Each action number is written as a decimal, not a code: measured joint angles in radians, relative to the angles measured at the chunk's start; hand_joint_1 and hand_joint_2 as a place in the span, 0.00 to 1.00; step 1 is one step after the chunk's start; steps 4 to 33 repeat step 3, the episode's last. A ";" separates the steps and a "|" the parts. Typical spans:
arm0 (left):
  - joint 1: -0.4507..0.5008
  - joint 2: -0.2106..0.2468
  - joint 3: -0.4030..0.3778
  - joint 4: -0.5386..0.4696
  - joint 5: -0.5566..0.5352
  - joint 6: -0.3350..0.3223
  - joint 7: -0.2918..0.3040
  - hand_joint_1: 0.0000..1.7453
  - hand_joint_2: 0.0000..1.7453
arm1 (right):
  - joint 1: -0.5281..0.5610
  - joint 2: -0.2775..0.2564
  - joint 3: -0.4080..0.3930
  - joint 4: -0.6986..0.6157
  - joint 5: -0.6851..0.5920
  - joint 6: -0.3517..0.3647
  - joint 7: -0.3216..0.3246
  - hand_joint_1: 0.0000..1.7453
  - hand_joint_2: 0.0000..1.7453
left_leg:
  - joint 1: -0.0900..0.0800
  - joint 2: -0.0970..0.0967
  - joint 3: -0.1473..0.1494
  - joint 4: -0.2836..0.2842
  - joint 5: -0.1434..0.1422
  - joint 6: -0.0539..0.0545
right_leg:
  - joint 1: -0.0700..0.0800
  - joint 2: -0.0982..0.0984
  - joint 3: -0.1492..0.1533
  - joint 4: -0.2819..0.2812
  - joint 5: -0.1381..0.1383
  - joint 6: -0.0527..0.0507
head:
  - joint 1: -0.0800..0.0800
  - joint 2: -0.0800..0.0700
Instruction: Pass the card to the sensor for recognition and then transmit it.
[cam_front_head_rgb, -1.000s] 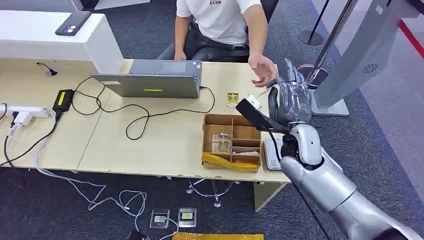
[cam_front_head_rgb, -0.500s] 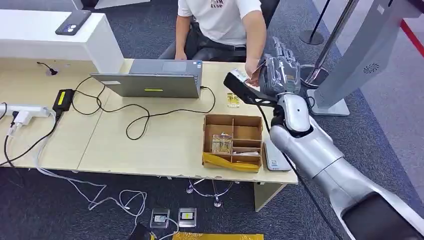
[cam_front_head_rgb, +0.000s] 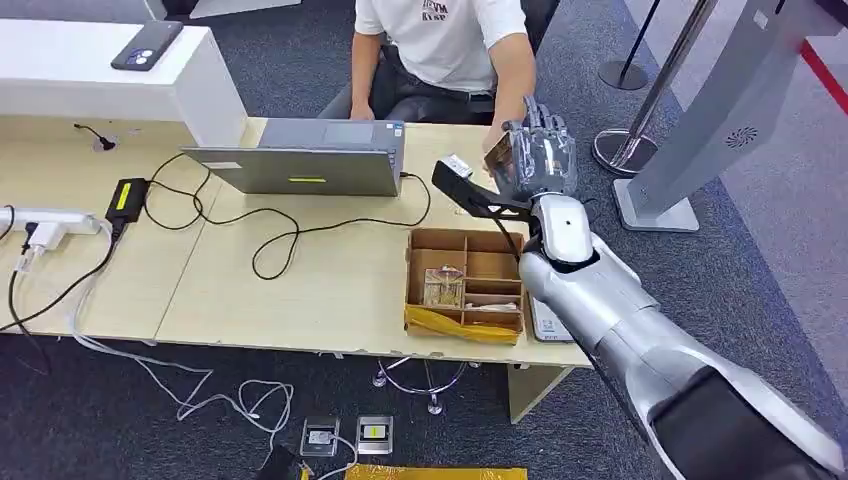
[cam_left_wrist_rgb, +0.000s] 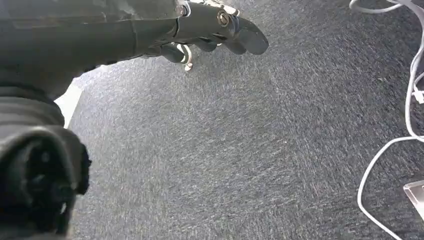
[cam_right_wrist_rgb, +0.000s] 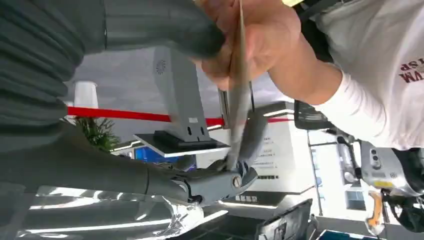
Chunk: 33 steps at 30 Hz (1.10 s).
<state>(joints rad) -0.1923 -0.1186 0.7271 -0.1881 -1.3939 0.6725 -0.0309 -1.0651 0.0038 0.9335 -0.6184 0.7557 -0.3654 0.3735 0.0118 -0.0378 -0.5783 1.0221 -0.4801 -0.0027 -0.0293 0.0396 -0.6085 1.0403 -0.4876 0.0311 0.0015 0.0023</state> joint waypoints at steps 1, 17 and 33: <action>0.000 0.001 0.000 0.000 0.000 0.000 0.001 0.00 0.00 | 0.000 0.000 0.002 0.007 0.003 -0.016 -0.003 0.00 1.00 | 0.000 0.000 0.000 0.000 0.000 0.000 | 0.000 0.000 0.000 0.000 0.000 0.000 | 0.000 0.000; 0.000 0.002 0.000 0.000 0.000 0.000 0.002 0.00 0.00 | 0.000 0.001 0.009 0.015 0.003 -0.037 -0.007 0.00 1.00 | 0.000 0.000 0.000 0.000 0.000 0.000 | 0.000 0.000 0.000 0.000 0.000 0.000 | 0.000 0.000; 0.000 0.002 0.000 0.000 0.000 0.000 0.002 0.00 0.00 | 0.000 0.001 0.009 0.015 0.003 -0.037 -0.007 0.00 1.00 | 0.000 0.000 0.000 0.000 0.000 0.000 | 0.000 0.000 0.000 0.000 0.000 0.000 | 0.000 0.000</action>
